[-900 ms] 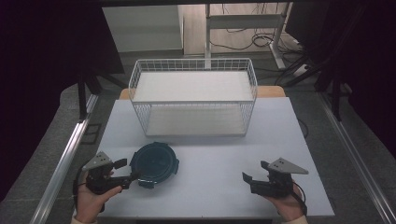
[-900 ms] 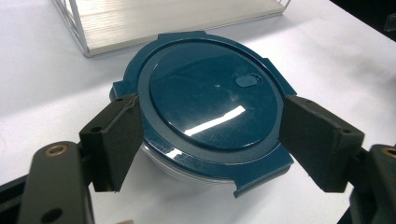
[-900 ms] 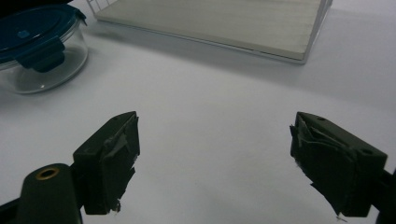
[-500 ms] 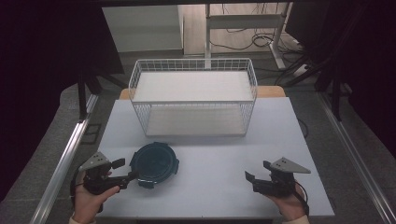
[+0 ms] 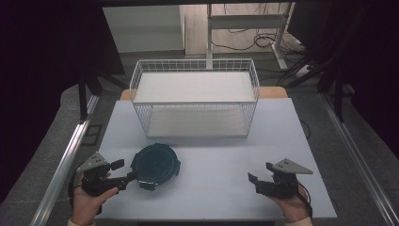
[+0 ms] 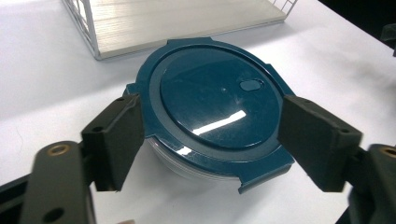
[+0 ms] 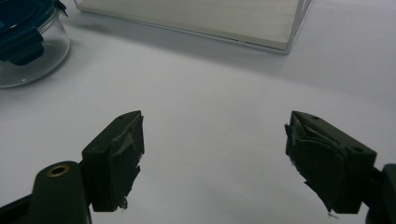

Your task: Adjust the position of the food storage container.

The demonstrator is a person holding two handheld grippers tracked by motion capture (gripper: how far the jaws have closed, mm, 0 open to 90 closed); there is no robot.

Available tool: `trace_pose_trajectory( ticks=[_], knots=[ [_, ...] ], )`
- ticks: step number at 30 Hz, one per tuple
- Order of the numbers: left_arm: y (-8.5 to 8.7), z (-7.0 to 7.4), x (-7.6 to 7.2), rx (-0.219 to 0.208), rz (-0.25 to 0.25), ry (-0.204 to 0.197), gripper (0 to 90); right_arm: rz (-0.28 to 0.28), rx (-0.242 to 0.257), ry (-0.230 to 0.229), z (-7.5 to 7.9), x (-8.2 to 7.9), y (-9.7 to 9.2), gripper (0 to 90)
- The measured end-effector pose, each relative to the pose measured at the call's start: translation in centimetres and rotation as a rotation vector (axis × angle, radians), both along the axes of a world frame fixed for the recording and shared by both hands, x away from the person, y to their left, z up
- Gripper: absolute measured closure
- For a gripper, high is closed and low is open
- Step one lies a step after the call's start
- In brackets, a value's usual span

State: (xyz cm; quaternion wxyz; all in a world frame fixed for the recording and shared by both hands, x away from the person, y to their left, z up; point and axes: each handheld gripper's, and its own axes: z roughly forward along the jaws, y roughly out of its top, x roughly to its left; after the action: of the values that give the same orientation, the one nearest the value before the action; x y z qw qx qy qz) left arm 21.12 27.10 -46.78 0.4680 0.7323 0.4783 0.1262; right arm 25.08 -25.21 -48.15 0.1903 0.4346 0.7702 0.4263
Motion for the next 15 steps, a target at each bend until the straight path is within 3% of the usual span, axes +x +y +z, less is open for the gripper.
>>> trace_pose_trajectory(
  ticks=[5,7,15],
  knots=[
    [0.2,0.4,-0.2,0.016,0.018,-0.009,26.9,0.001,-0.005,0.002,-0.1,0.0,0.0,19.2],
    [0.4,0.6,-0.4,0.05,0.021,-0.008,26.7,0.0,-0.01,0.003,-0.1,0.0,0.0,19.2],
    [1.3,0.8,-0.6,0.098,0.032,0.0,30.0,-0.001,-0.02,0.002,-0.2,0.1,0.0,19.2]
  ],
)
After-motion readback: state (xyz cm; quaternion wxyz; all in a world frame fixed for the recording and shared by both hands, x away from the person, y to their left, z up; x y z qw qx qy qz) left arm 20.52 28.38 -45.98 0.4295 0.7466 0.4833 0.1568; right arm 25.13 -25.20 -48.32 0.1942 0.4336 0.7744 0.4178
